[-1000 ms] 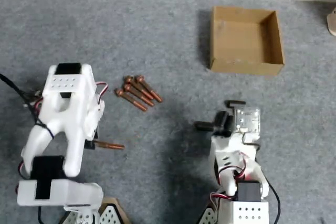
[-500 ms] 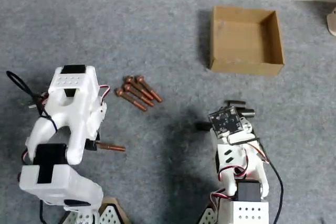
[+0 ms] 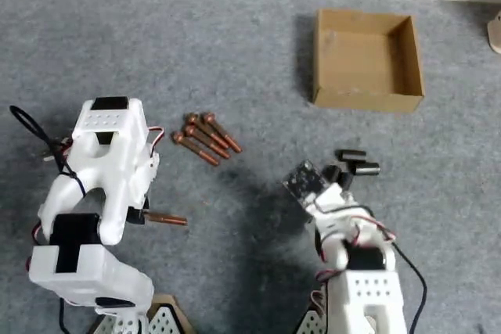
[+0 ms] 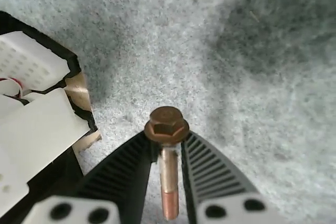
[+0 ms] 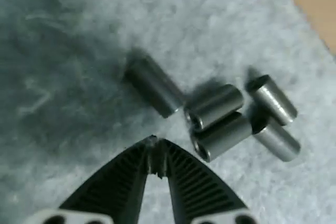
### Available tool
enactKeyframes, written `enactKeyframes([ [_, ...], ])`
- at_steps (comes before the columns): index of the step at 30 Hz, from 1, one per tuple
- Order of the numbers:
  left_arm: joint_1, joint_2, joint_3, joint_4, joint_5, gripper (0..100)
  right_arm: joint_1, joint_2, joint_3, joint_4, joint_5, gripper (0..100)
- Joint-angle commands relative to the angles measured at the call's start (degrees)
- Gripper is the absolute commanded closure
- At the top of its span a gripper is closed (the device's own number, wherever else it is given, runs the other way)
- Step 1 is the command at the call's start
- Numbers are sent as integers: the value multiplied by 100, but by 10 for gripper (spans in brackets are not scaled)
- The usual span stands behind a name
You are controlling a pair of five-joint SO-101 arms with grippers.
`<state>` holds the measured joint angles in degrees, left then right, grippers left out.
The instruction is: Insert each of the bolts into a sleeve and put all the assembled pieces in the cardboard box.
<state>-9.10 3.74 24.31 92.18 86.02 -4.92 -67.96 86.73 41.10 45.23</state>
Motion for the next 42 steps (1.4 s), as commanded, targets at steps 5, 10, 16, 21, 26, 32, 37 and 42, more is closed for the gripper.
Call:
enactKeyframes([
  [5, 13, -31, -57, -26, 18, 995, -57, 3266, -2413, 321, 167, 822],
  [10, 31, -31, -57, -26, 18, 995, -312, 3776, -3565, 1367, 536, 796],
  [16, 31, -31, -75, -26, 18, 995, -593, 4268, -4453, 2440, 1345, 796],
  [21, 31, -31, -92, -26, 18, 995, -593, 5095, -4901, 2844, 1881, 796],
  [26, 40, -31, -92, -26, 18, 995, -593, 5947, -5253, 2826, 2171, 796],
  [32, 40, -31, -84, -26, 18, 995, -593, 6501, -5868, 2853, 2180, 796],
  [37, 40, -31, -92, -26, 18, 995, -673, 6571, -6114, 2853, 2189, 796],
  [42, 40, -31, -92, -26, 18, 995, -1051, 6580, -6149, 2949, 2215, 796],
])
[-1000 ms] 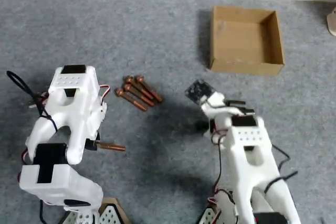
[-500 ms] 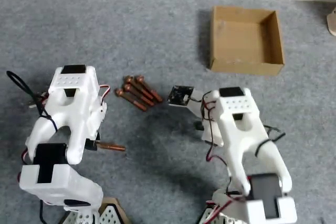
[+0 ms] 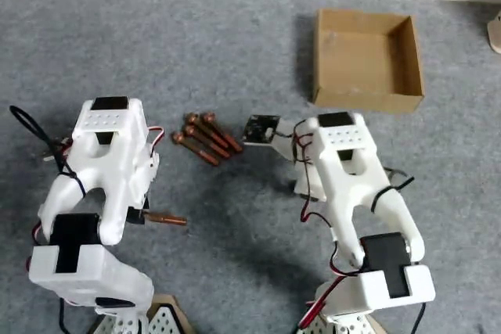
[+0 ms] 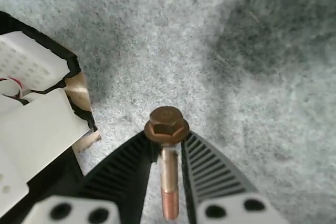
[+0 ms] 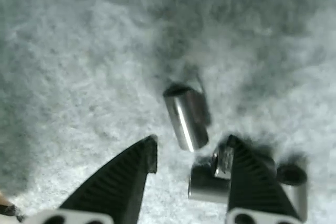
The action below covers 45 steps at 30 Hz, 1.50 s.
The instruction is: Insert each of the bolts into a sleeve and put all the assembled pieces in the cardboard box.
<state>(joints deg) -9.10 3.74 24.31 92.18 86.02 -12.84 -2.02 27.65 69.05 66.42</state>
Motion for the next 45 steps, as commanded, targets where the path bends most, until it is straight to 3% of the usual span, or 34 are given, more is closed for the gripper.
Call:
enactKeyframes([
  [1, 40, -31, -92, -26, 18, 995, -347, -13, -224, 233, 246, 796],
  [12, 40, -31, -92, -26, 18, 995, -268, 910, -242, 312, 545, 796],
  [21, 48, -31, -92, -26, 18, 995, -57, 2229, -251, -418, 527, 797],
  [23, 48, -31, -84, -26, 18, 995, -57, 2325, -251, -435, 492, 833],
  [26, 110, -31, -57, -26, 18, 995, -48, 2325, -251, -435, 492, 998],
  [27, 110, -31, -57, -26, 18, 995, -40, 2325, -251, -400, 484, 975],
  [33, 180, -84, -57, 18, -18, 995, -57, 1903, -207, -435, -369, 995],
  [38, 145, -101, -198, 510, -659, 995, -180, 875, 207, -462, -1231, 995],
  [45, 145, -365, -127, 624, -695, 995, -435, -840, 2035, -2062, -2857, 995],
])
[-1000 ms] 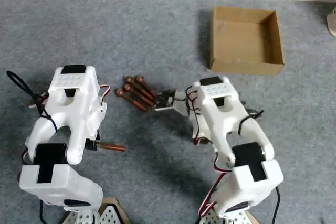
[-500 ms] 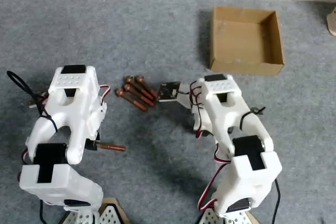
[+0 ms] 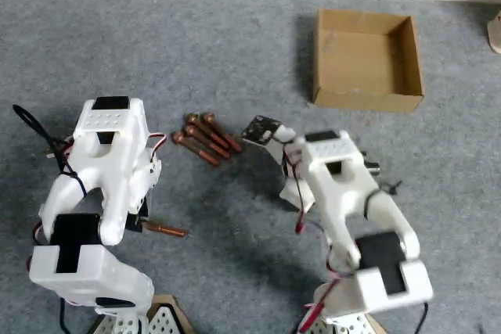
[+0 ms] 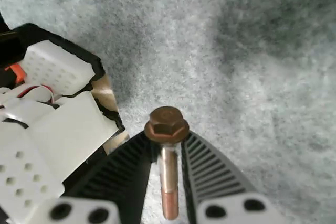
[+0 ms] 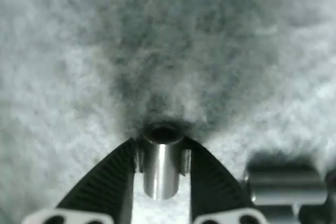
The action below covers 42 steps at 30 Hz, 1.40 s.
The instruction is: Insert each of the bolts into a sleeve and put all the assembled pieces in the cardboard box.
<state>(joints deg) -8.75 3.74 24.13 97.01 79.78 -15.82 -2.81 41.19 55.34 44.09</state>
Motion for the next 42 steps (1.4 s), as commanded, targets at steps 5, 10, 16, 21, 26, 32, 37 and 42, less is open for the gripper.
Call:
enactKeyframes([
  [5, 154, -1657, 479, 62, -747, 995, -136, -1648, 1807, -1824, -1820, 995],
  [10, 426, -2791, 1068, -774, -1574, 995, -127, -2229, 2651, -3178, -2611, 995],
  [16, 1024, -3046, 1200, -2224, -1934, 995, -110, -2853, 3433, -3960, -2681, 995],
  [21, 971, -3046, 954, -4097, -1934, 995, -84, -3811, 3688, -4198, -3525, 995],
  [26, 1059, -3099, 884, -4448, -1952, 995, 163, -5244, 4259, -4207, -4167, 995],
  [32, 1473, -3099, 1270, -4668, -2084, 995, -84, -6695, 5007, -4242, -4255, 995],
  [37, 1815, -3099, 1349, -5714, -3543, 995, -444, -7284, 5376, -4242, -4281, 995],
  [42, 1833, -3178, 1341, -6813, -4651, 995, -664, -7433, 5429, -4242, -4281, 995],
])
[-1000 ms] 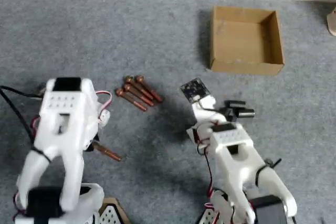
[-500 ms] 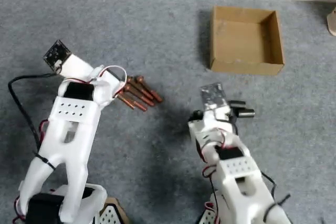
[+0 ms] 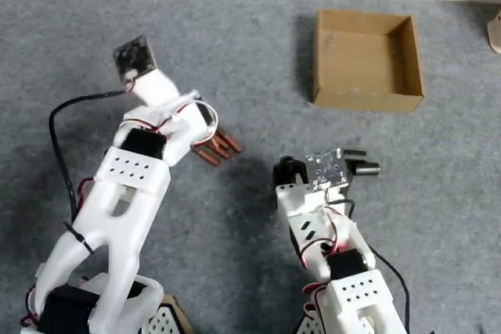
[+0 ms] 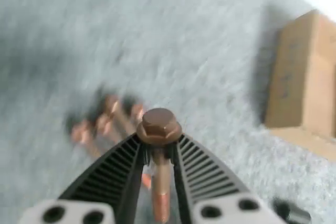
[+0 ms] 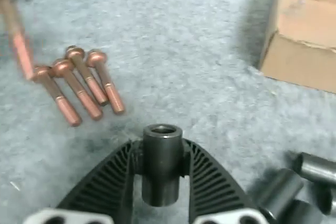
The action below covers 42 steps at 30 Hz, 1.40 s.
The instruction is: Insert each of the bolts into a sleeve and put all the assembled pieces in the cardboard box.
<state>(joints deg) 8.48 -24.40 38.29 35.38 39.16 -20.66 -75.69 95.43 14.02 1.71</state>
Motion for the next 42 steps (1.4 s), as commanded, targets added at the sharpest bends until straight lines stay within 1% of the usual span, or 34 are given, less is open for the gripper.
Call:
enactKeyframes([
  [1, 145, -444, -48, -782, -712, 995, -251, -145, 4, -119, -44, 995],
  [4, 488, -840, 268, -888, -747, 995, -409, -145, 22, -303, -44, 995],
  [8, 1182, -1613, 866, -888, -756, 995, -497, -110, 866, -1596, -9, 995],
  [9, 1305, -1842, 998, -888, -756, 995, -488, -92, 1024, -1622, -9, 995],
  [12, 1560, -2466, 1490, -1029, -756, 995, -488, 110, 804, -1727, -9, 995],
  [14, 1587, -2835, 1965, -1512, -756, 995, -479, 277, 699, -1780, -18, 995],
  [18, 1560, -3398, 3108, -2945, -765, 995, -338, 690, 708, -2009, -35, 995],
  [20, 1552, -3653, 3565, -3481, -765, 995, -365, 998, 708, -2149, -18, 995],
  [24, 1367, -4286, 4259, -4053, -967, 995, -637, 1727, 673, -2554, -18, 995],
  [28, 1174, -4857, 4602, -4774, -976, 995, -655, 2431, 664, -3204, -35, 995],
  [30, 1138, -4716, 4505, -4976, -985, 995, -673, 2712, 664, -3503, -35, 995],
  [33, 1165, -4004, 4365, -4967, -941, 995, -673, 3055, 664, -3987, -44, 995],
  [36, 1112, -3389, 4286, -5002, -642, 995, -813, 3389, 664, -4295, -44, 995],
  [42, 831, -3319, 4347, -4967, -220, 995, -699, 3547, 664, -4558, -44, 995],
])
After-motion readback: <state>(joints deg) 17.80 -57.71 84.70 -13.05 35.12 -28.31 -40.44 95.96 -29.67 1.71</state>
